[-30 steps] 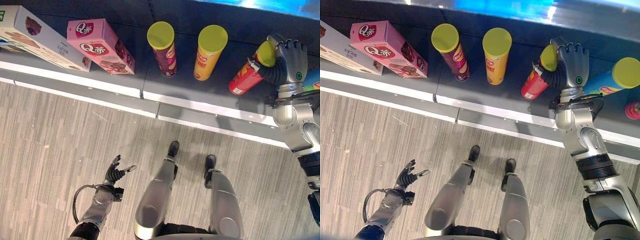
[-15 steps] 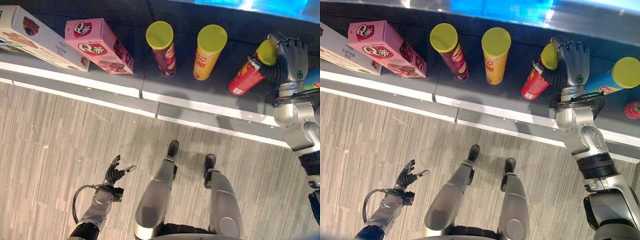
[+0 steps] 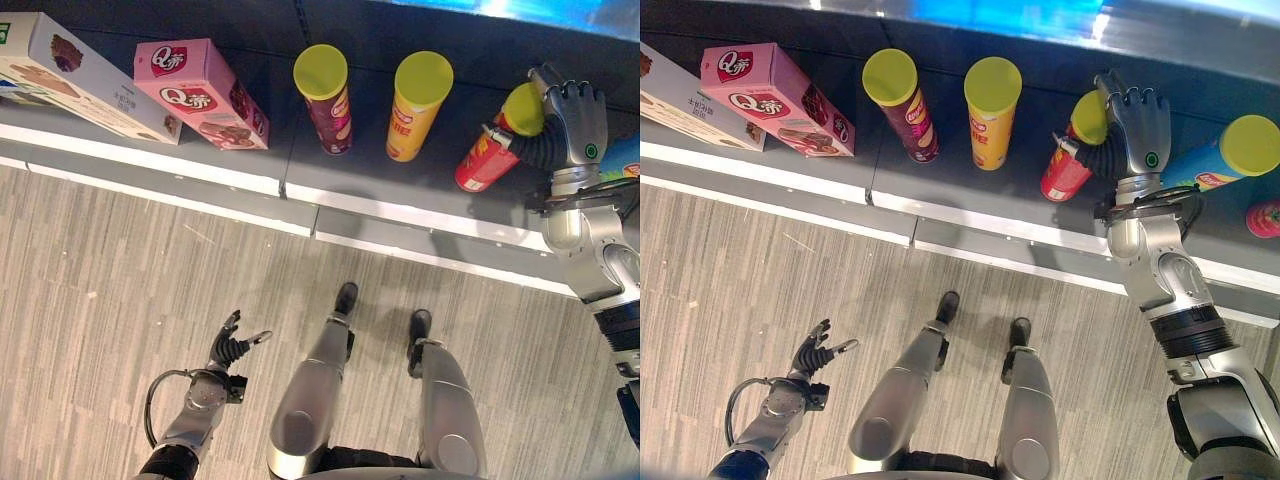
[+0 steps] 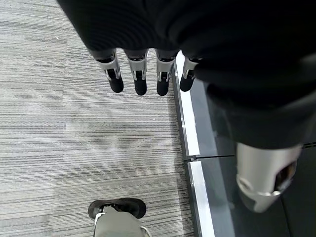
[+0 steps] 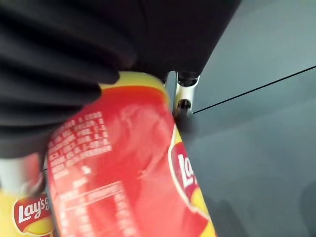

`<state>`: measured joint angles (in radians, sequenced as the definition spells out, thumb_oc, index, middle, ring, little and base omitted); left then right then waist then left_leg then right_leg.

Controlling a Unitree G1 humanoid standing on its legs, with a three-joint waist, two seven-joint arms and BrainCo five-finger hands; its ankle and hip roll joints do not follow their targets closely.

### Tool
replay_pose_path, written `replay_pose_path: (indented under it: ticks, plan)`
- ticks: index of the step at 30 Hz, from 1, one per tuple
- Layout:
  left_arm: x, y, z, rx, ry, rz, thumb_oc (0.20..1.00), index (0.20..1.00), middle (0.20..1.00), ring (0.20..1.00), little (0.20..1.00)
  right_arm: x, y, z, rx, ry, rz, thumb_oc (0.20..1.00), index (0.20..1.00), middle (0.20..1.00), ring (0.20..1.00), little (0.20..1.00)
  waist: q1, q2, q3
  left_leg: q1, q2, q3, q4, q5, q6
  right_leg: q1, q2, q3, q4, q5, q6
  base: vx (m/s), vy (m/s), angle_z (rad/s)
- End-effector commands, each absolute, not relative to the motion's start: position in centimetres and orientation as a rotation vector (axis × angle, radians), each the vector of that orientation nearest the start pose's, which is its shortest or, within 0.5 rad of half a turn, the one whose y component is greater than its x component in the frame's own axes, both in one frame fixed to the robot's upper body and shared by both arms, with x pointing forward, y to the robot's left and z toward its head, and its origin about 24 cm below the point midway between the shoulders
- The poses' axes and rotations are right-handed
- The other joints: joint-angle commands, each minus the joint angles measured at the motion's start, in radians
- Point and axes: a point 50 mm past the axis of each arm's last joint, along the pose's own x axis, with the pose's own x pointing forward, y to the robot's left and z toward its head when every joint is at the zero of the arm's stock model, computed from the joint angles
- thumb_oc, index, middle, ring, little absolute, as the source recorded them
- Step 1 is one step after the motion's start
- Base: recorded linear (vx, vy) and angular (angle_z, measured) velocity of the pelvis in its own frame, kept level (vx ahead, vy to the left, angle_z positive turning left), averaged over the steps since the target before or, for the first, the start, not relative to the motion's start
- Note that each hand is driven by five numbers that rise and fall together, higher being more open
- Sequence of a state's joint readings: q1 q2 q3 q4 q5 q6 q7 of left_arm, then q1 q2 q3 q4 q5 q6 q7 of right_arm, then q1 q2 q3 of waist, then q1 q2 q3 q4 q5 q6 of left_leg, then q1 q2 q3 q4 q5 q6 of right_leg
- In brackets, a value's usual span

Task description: Put the goods on the table back onto the shelves and tidy them up.

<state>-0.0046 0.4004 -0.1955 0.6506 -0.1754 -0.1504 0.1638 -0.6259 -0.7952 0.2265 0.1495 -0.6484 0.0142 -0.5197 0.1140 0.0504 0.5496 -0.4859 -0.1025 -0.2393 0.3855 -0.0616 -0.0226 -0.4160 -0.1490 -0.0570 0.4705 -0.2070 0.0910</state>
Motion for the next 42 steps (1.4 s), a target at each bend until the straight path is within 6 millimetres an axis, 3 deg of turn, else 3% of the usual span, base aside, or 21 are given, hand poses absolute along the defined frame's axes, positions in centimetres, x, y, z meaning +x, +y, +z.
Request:
replay_pose_path:
  ticks: [1,13,23,34,38,42]
  plan:
    - [19.6,26.5,-6.7,0.379,0.511,0.184,1.000,1.000,1.000,1.000,1.000,31.9,-23.1,26.5,-1.334,-0.880,-0.590,1.000,1.000,1.000,1.000,1.000,0.002,0.001,-0.030,-0.027,0.124,0.022,0.141,-0.186,-0.052,0.033,-0.106,0.034,-0.145,0.095,0.076,0.00,0.000,0.00]
    - [19.8,26.5,-6.8,0.393,0.521,0.179,1.000,1.000,1.000,1.000,1.000,31.3,-22.8,26.0,-1.282,-0.892,-0.601,1.000,1.000,1.000,1.000,1.000,-0.006,-0.006,-0.030,0.006,0.129,0.027,0.150,-0.198,-0.048,0.066,-0.105,0.038,-0.145,0.096,0.078,0.00,0.000,0.00]
    - [19.9,26.8,-6.8,0.409,0.535,0.170,1.000,1.000,1.000,1.000,1.000,30.1,-21.9,26.7,-1.224,-0.983,-0.589,1.000,1.000,1.000,1.000,1.000,-0.003,-0.028,-0.052,0.112,0.143,0.030,0.037,-0.162,-0.061,0.178,-0.097,0.004,-0.258,0.137,0.082,0.02,-0.006,0.00]
    - [17.7,27.0,-8.6,0.398,0.640,0.183,1.000,1.000,1.000,1.000,1.000,27.1,-19.9,24.5,-1.086,-1.042,-0.381,1.000,1.000,1.000,1.000,1.000,-0.030,-0.086,-0.222,0.256,0.179,0.036,-0.197,-0.074,-0.064,0.306,-0.075,-0.045,-0.438,0.198,0.088,0.11,-0.017,0.01]
    - [16.4,26.9,-9.8,0.381,0.705,0.205,1.000,1.000,1.000,1.000,1.000,25.6,-20.1,22.6,-1.010,-0.985,-0.299,1.000,1.000,1.000,1.000,1.000,-0.060,-0.106,-0.298,0.324,0.196,0.046,-0.312,-0.031,-0.063,0.346,-0.059,-0.057,-0.503,0.222,0.095,0.14,0.023,0.03]
    - [15.4,26.9,-10.5,0.370,0.750,0.224,1.000,1.000,1.000,1.000,1.000,24.7,-20.1,21.0,-0.885,-0.906,-0.215,1.000,1.000,1.000,1.000,1.000,-0.081,-0.110,-0.334,0.364,0.212,0.063,-0.380,-0.007,-0.067,0.358,-0.046,-0.056,-0.534,0.232,0.098,0.07,0.035,0.00]
